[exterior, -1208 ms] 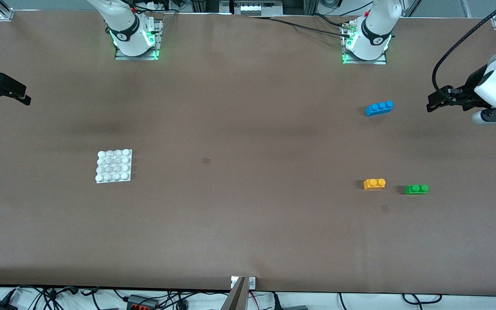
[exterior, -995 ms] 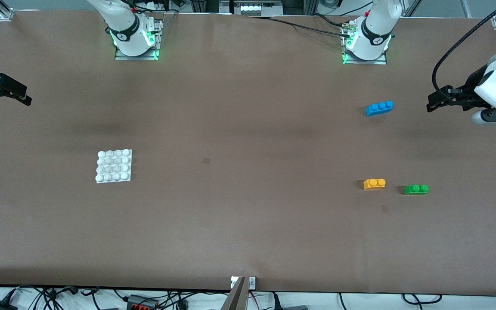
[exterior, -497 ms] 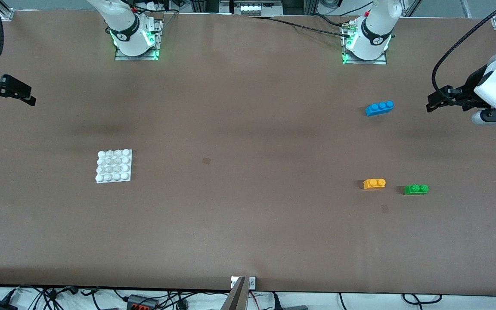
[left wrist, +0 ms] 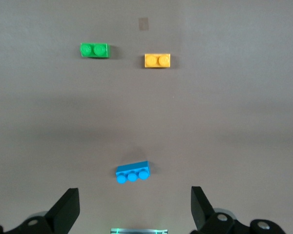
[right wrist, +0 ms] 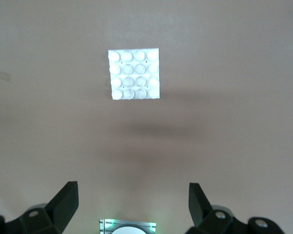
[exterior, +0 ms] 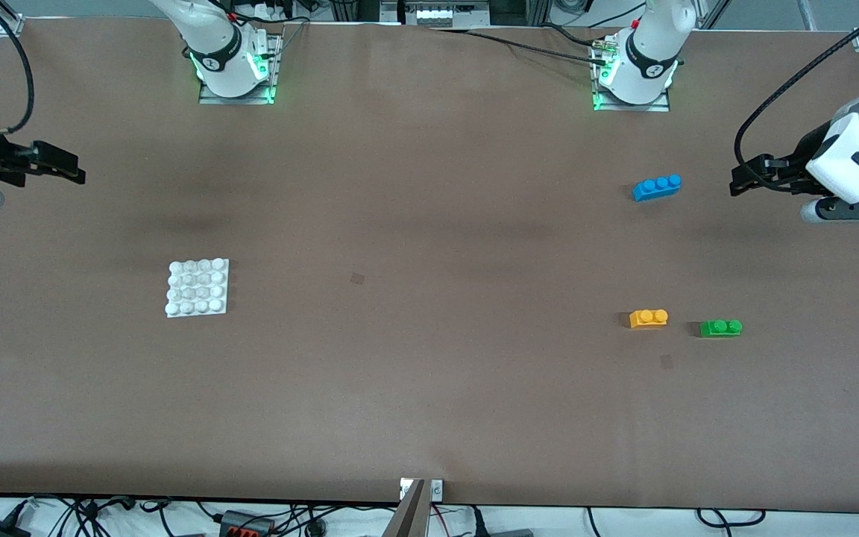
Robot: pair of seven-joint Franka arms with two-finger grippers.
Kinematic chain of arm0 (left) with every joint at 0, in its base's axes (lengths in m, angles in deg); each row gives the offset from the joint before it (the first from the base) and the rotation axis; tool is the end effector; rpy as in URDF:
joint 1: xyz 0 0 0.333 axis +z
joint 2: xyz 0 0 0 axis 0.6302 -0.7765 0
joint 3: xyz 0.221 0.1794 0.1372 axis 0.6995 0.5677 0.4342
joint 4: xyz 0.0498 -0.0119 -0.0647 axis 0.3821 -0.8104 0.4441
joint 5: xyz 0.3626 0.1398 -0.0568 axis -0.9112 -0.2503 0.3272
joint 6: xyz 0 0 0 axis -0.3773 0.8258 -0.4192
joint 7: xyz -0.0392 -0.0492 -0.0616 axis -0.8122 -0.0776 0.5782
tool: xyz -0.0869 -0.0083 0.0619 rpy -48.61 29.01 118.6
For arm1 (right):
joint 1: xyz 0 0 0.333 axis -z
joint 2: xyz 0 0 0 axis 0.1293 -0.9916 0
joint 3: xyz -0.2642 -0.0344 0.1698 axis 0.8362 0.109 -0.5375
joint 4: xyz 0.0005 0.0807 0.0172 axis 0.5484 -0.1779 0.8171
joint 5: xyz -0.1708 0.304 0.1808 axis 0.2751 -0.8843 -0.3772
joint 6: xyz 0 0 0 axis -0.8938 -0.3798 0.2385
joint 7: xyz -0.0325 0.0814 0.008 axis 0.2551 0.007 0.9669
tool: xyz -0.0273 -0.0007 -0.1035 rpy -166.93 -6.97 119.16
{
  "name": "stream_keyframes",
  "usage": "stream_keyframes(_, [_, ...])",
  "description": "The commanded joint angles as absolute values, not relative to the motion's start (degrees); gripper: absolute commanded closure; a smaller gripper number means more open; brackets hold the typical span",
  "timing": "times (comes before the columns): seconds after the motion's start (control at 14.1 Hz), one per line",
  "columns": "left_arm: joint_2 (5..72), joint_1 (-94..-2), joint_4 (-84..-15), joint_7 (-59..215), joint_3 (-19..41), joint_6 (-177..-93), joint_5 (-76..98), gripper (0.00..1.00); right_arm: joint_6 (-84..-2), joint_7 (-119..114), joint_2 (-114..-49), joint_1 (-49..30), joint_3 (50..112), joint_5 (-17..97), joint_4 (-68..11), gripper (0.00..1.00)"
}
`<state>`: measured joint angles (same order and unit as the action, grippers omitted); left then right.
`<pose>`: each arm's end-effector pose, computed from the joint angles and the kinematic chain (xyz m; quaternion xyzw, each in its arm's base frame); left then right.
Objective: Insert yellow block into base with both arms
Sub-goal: 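Reach the white base and yellow block with the right and left grippers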
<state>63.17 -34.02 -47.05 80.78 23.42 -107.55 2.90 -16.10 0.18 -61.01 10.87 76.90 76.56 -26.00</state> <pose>0.5497 -0.0121 0.5519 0.9963 0.0231 -0.0826 0.0081 0.5579 -0.0445 0.5366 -0.9948 -0.0267 0.0974 0.0124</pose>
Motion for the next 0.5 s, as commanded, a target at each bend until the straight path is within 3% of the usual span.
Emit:
stream_keyframes(0.0, [60.5, -34.5, -45.4, 81.3, 23.5, -106.9, 4.2, 0.00, -14.9, 1.8, -67.4, 12.1, 77.2, 76.6, -25.6, 0.00])
stream_keyframes(0.14, [58.0, -35.0, -45.9, 81.2, 23.3, -111.1, 4.2, 0.00, -17.3, 1.5, -71.4, 12.2, 77.2, 76.6, -26.8, 0.00])
stream_keyframes(0.43, [50.8, -35.5, -46.4, 81.3, 23.0, -121.4, 4.2, 0.00, -37.2, 1.5, -79.5, 12.1, 76.9, 75.3, -31.0, 0.00])
